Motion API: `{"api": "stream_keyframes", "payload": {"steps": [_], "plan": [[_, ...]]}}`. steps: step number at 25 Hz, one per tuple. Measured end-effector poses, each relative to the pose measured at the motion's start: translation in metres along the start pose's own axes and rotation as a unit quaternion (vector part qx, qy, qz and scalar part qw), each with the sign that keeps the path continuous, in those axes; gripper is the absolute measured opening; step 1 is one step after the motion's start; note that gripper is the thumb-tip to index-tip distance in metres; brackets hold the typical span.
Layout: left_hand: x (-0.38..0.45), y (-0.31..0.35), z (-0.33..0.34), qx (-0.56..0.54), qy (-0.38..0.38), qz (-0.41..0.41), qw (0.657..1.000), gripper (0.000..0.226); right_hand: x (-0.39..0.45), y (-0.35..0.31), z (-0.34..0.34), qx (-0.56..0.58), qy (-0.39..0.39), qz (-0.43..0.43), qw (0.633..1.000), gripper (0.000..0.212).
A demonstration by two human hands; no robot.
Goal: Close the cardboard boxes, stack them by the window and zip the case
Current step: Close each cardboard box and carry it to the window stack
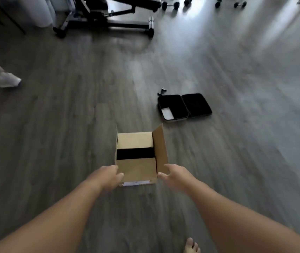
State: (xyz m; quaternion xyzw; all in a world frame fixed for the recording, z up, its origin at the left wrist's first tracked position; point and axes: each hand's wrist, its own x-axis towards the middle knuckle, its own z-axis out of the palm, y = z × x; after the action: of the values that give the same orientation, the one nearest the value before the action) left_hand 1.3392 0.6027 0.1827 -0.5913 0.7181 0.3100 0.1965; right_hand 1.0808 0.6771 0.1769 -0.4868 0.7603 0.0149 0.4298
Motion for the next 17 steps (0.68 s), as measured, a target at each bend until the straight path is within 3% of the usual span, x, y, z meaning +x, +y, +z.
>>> {"api": "stream_keyframes", "payload": {"steps": [3,6,10,14,17], "plan": [[0.052,-0.026,0.076,0.025,-0.026,-0.025,0.999,0.034,0.064,0.038,0.071,-0.003,-0.038,-0.007,0.999,0.069],[0.104,-0.060,0.142,0.032,-0.031,-0.043,0.998,0.057,0.125,0.071,0.139,-0.008,-0.060,-0.002,0.998,0.076],[0.168,-0.090,0.200,-0.004,0.018,-0.037,0.999,0.069,0.188,0.095,0.192,-0.021,-0.049,-0.010,0.999,0.075],[0.228,-0.108,0.233,-0.089,0.122,0.022,0.988,0.040,0.239,0.103,0.211,0.005,0.038,-0.045,0.998,0.079],[0.259,-0.112,0.233,-0.059,0.241,0.050,0.967,0.016,0.265,0.104,0.213,0.031,0.098,-0.086,0.991,0.074]]}}
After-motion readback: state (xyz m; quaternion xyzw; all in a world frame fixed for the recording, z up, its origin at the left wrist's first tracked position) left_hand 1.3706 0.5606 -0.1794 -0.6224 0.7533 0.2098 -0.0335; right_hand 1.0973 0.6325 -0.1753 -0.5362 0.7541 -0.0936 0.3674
